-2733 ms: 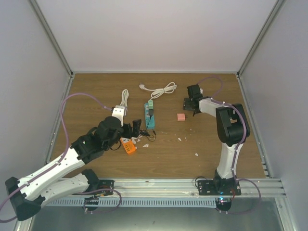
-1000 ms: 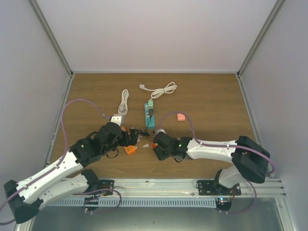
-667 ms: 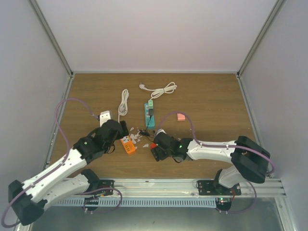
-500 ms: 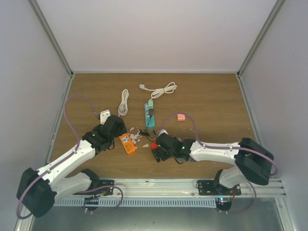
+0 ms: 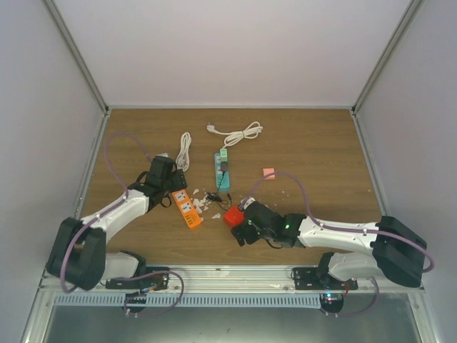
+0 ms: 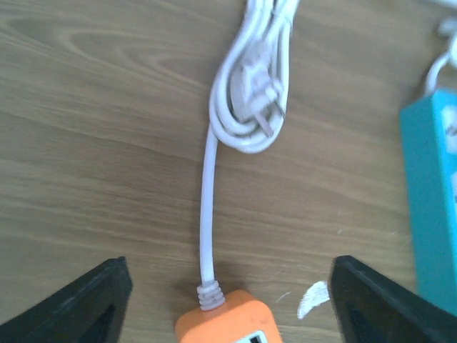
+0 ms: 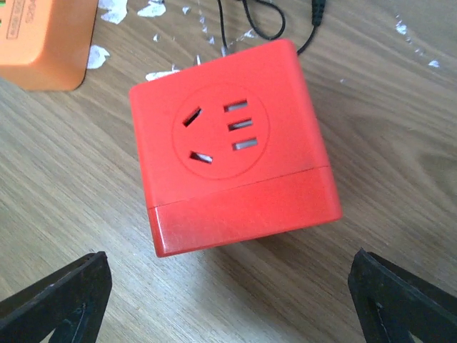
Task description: Insert the plug
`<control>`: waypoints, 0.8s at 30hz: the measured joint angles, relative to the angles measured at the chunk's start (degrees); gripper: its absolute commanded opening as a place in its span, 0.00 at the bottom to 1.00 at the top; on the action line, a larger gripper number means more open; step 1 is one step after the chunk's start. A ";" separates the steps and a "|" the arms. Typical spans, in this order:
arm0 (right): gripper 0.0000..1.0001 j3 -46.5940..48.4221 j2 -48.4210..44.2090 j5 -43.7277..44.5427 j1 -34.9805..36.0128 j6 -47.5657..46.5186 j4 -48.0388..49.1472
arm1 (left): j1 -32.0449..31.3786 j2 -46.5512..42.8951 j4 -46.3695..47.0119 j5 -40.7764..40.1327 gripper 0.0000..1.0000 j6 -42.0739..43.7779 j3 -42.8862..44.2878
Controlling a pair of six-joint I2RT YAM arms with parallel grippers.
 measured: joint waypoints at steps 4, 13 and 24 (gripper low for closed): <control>0.91 -0.81 0.66 -1.14 0.00 -0.07 1.01 | 0.57 7.34 2.40 3.54 0.72 1.25 0.72; 0.82 -1.29 0.66 -1.79 0.00 -1.11 1.77 | 0.66 10.80 5.57 7.08 0.64 -0.17 -0.02; 0.79 0.76 6.01 -1.40 -0.50 -3.43 2.21 | -0.61 2.78 7.96 7.21 0.64 -9.77 -10.21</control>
